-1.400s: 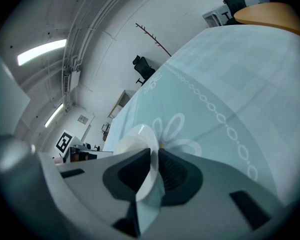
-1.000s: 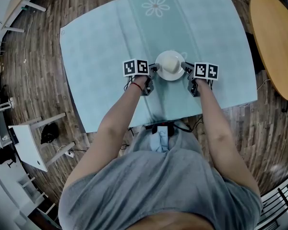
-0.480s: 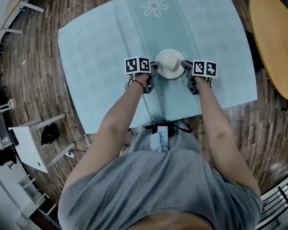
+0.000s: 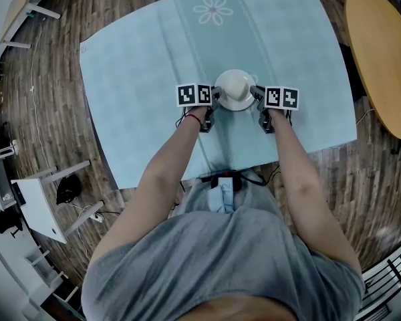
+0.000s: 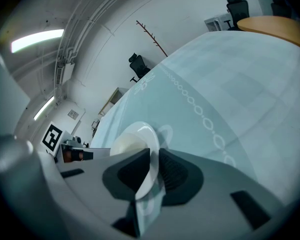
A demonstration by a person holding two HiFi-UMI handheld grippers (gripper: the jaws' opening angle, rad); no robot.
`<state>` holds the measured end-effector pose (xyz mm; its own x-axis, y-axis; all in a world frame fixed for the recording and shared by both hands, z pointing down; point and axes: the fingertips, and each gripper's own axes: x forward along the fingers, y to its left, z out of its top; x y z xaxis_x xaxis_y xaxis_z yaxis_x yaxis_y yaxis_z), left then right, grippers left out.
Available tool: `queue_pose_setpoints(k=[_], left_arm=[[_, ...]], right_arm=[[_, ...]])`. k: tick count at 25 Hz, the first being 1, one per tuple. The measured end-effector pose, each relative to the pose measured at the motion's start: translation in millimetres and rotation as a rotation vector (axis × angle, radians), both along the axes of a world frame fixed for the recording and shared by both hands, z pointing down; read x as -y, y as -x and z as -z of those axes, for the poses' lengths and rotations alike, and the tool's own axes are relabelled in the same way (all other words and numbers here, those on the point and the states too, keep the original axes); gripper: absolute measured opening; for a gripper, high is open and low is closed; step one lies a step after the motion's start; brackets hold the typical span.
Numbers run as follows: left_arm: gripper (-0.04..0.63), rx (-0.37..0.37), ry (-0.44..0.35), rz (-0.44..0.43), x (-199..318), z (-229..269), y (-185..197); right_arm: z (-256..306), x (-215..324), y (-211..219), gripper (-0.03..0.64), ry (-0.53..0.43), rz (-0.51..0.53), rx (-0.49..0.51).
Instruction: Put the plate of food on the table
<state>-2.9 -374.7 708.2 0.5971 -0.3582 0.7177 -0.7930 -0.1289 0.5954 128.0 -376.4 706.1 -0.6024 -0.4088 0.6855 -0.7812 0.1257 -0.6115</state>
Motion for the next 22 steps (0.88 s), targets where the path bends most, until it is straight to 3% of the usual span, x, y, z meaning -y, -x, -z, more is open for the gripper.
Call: queue_pose_setpoints(k=[17,22], left_arm=[[0.058,0.244,-0.186,-0.166,2,11,9],[0.058,0.254,-0.239,-0.178,0,24,14]], right_arm=[[2,-2,-8,0.043,-0.062,0.015,-0.132],[14,-4,-17,0.042,-0.129,0.008,-0.182]])
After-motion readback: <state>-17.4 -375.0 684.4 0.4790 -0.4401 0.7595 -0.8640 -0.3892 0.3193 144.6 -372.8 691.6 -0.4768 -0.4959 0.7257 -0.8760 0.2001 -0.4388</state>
